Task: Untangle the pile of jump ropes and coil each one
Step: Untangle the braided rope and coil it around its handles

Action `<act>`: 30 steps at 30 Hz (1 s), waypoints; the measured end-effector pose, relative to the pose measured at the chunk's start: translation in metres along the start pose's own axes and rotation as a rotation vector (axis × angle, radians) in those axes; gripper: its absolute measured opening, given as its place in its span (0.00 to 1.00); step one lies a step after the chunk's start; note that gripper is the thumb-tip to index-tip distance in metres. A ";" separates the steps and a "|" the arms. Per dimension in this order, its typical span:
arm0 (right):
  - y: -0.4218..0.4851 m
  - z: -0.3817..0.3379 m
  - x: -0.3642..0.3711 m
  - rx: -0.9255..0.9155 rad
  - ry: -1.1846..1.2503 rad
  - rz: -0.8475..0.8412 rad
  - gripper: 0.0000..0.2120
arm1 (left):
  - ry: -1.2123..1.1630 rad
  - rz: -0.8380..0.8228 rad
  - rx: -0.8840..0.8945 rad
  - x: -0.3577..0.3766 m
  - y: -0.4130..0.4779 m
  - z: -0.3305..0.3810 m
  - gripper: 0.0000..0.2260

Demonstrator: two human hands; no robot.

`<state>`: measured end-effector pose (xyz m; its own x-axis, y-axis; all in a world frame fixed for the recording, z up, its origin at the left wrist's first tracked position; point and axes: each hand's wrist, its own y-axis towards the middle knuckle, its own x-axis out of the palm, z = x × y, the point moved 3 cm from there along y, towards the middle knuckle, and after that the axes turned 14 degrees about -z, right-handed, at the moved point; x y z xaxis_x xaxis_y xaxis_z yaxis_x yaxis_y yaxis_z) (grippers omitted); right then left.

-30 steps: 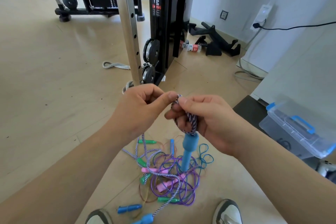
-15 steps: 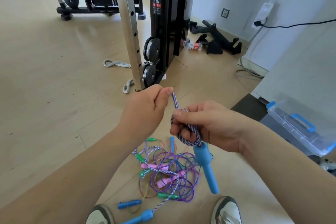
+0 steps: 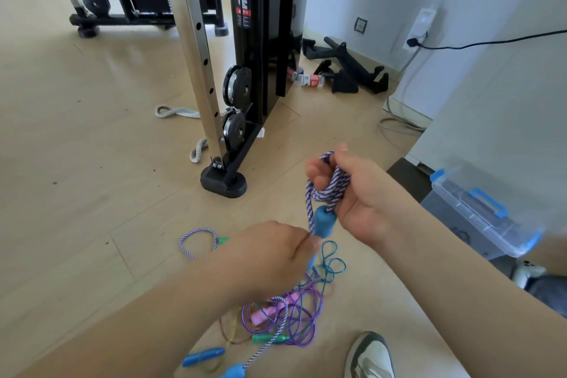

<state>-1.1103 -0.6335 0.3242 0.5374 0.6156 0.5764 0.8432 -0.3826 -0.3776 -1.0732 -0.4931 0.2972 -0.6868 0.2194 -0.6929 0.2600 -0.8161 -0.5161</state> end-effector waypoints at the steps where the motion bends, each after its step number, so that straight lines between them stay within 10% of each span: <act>1: -0.001 0.001 0.002 0.018 -0.020 -0.025 0.12 | 0.030 0.027 0.012 0.000 0.000 0.007 0.22; 12: -0.006 0.003 -0.006 -0.149 -1.045 -0.035 0.07 | 0.009 0.134 0.252 -0.016 0.008 0.012 0.14; 17: -0.001 -0.008 -0.015 -0.182 -1.332 -0.006 0.04 | -0.472 0.374 0.366 -0.053 -0.010 -0.010 0.07; 24: -0.009 0.005 0.001 0.015 -0.739 -0.355 0.23 | -0.569 0.693 0.344 -0.067 -0.012 -0.027 0.04; 30: -0.020 0.009 0.016 0.082 -0.416 -0.389 0.12 | -0.673 0.470 0.243 -0.052 0.004 -0.036 0.15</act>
<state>-1.1190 -0.6097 0.3338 0.1235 0.9259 0.3569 0.9654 -0.0290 -0.2590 -1.0116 -0.4880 0.3131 -0.8208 -0.4722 -0.3216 0.5191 -0.8515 -0.0746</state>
